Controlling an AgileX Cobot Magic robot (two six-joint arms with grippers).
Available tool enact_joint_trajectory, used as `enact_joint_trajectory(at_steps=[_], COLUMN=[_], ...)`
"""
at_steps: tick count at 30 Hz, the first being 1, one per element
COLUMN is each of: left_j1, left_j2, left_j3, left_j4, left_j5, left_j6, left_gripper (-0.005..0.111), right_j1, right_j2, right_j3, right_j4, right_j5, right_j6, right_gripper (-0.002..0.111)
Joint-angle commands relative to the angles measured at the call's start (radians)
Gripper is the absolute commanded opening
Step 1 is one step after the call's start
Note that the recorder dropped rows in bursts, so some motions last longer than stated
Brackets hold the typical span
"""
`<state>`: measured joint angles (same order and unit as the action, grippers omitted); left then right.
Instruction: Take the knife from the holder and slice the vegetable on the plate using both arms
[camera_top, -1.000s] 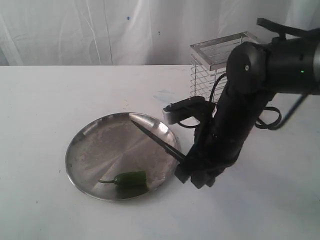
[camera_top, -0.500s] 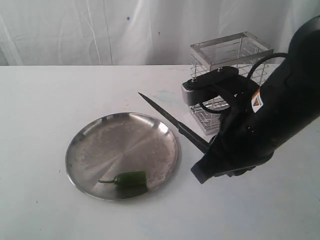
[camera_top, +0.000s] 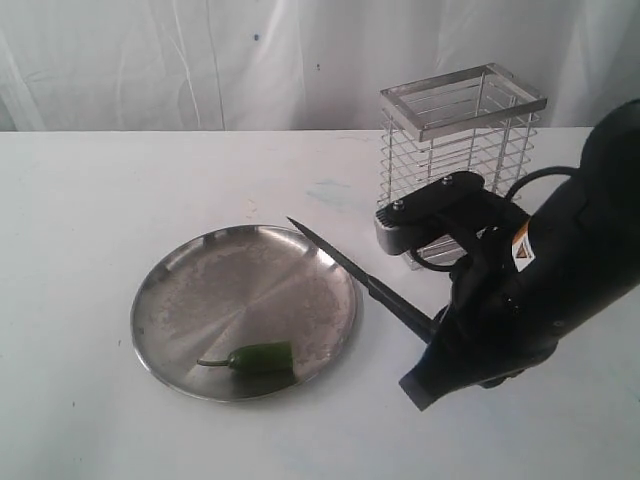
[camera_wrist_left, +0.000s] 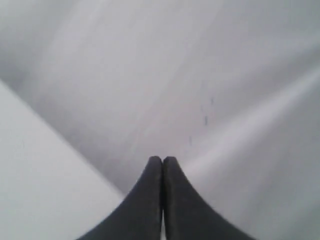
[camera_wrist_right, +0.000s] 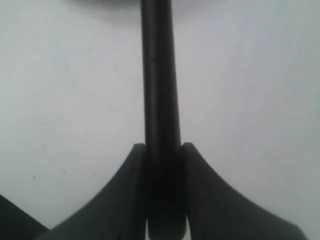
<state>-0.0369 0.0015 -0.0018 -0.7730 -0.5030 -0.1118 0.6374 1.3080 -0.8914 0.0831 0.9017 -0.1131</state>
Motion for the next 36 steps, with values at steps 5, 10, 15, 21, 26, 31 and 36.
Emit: enact_joint_trajectory(at_steps=[5, 10, 15, 21, 26, 31, 36], left_j1=[-0.008, -0.008, -0.031, -0.115, -0.217, -0.318, -0.376], left_j2=[0.223, 0.694, 1.079, 1.344, 1.475, 1.564, 1.581], left_j3=[-0.339, -0.601, -0.701, -0.744, -0.744, -0.744, -0.798], left_j4=[0.320, 1.212, 2.060, 2.517, 2.517, 2.517, 2.460], left_j5=[-0.104, 0.042, -0.018, -0.232, -0.193, 0.119, 0.249], left_j6=[-0.050, -0.262, -0.908, -1.141, -0.895, -0.874, -1.054], left_gripper=[0.000, 0.000, 0.000, 0.000, 0.000, 0.000, 0.007], right_j1=[0.002, 0.002, 0.002, -0.007, -0.064, -0.117, -0.131], right_j2=[-0.033, -0.021, -0.021, -0.015, 0.021, 0.060, 0.080], right_j3=[0.045, 0.045, 0.045, 0.056, 0.056, 0.056, 0.056], right_j4=[-0.004, 0.021, 0.010, -0.008, -0.002, 0.019, 0.022], right_j5=[-0.245, -0.247, -0.253, -0.251, -0.244, -0.255, -0.293], right_j6=[-0.014, -0.011, 0.013, 0.046, 0.046, 0.046, 0.050], right_gripper=[0.000, 0.000, 0.000, 0.000, 0.000, 0.000, 0.000])
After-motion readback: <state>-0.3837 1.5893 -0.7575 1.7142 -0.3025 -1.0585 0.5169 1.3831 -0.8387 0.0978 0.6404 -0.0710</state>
